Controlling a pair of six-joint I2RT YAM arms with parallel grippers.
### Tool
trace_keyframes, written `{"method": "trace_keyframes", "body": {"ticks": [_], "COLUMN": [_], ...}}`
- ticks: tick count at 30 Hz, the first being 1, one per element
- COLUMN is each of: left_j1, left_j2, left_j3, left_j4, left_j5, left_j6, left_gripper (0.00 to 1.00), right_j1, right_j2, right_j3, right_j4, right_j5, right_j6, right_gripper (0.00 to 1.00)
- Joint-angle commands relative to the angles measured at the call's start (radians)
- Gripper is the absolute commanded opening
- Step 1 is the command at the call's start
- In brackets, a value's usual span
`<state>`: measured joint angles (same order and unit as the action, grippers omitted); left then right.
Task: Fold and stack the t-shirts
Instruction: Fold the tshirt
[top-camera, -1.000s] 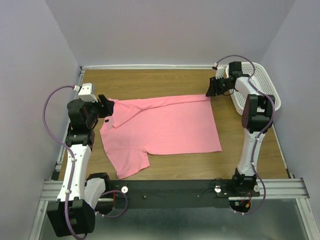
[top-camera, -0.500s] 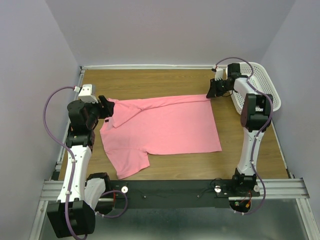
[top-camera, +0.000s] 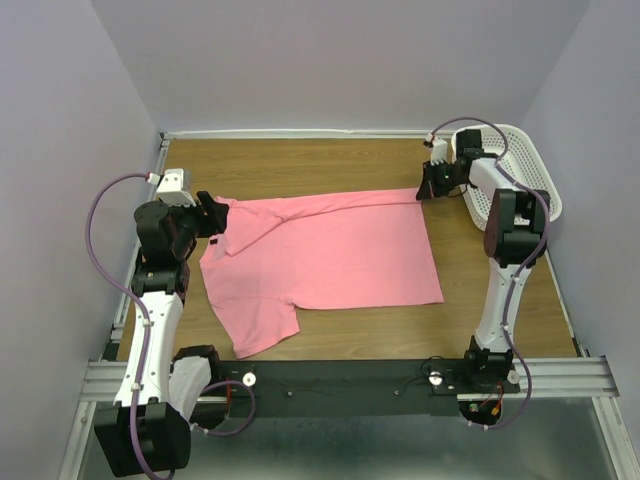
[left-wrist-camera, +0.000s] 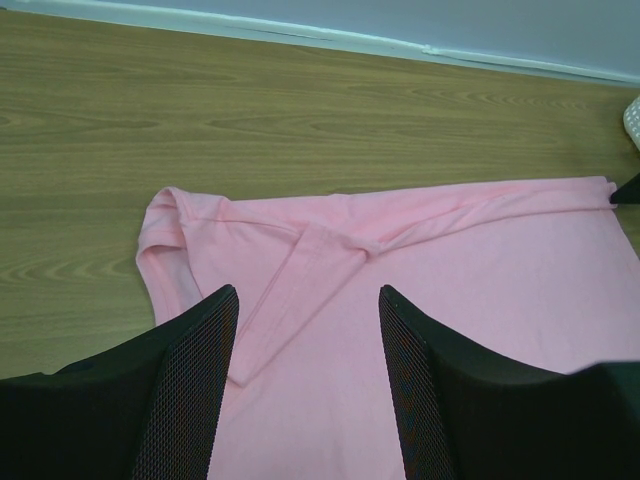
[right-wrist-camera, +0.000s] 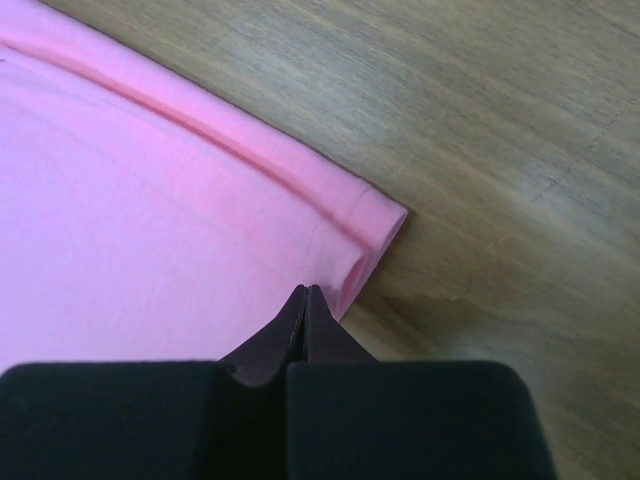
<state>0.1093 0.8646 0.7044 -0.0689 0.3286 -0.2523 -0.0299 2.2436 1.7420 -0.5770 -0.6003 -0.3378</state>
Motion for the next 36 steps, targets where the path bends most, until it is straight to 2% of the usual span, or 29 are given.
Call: {"method": "trace_keyframes", "body": {"ticks": [1, 10, 15, 17, 18, 24, 31, 35, 36], "left_j1": [0.003, 0.003, 0.003, 0.003, 0.003, 0.004, 0.003, 0.003, 0.003], "left_j2": [-0.024, -0.032, -0.026, -0.027, -0.029, -0.027, -0.024, -0.026, -0.026], "left_j3": [-0.014, -0.017, -0.016, -0.017, -0.017, -0.017, -0.016, -0.017, -0.017], "left_j4": [0.012, 0.014, 0.014, 0.014, 0.014, 0.014, 0.014, 0.015, 0.014], "left_j5": [0.026, 0.024, 0.030, 0.029, 0.026, 0.027, 0.027, 0.029, 0.027], "left_j6": [0.001, -0.001, -0.001, -0.001, -0.002, -0.001, -0.001, -0.002, -0.002], "left_gripper": [0.66, 0.66, 0.66, 0.66, 0.66, 0.66, 0.66, 0.66, 0.66], "right_j1": [-0.002, -0.002, -0.002, -0.002, -0.002, -0.002, -0.002, -0.002, -0.002], "right_j2": [-0.098, -0.144, -0.098, -0.073, -0.059, 0.008, 0.050, 0.051, 0.048], "right_j3": [-0.041, -0.099, -0.055, -0.010, 0.004, 0.068, 0.091, 0.088, 0.085], "right_j4": [0.025, 0.043, 0.049, 0.049, 0.049, 0.049, 0.048, 0.046, 0.048], "right_j5": [0.031, 0.039, 0.069, 0.071, 0.074, 0.062, 0.051, 0.039, 0.039], "right_j6": [-0.021, -0.026, 0.002, 0.016, 0.022, 0.052, 0.065, 0.060, 0.057], "right_gripper": [0.01, 0.01, 0.35, 0.42, 0.43, 0.43, 0.38, 0.24, 0.17]}}
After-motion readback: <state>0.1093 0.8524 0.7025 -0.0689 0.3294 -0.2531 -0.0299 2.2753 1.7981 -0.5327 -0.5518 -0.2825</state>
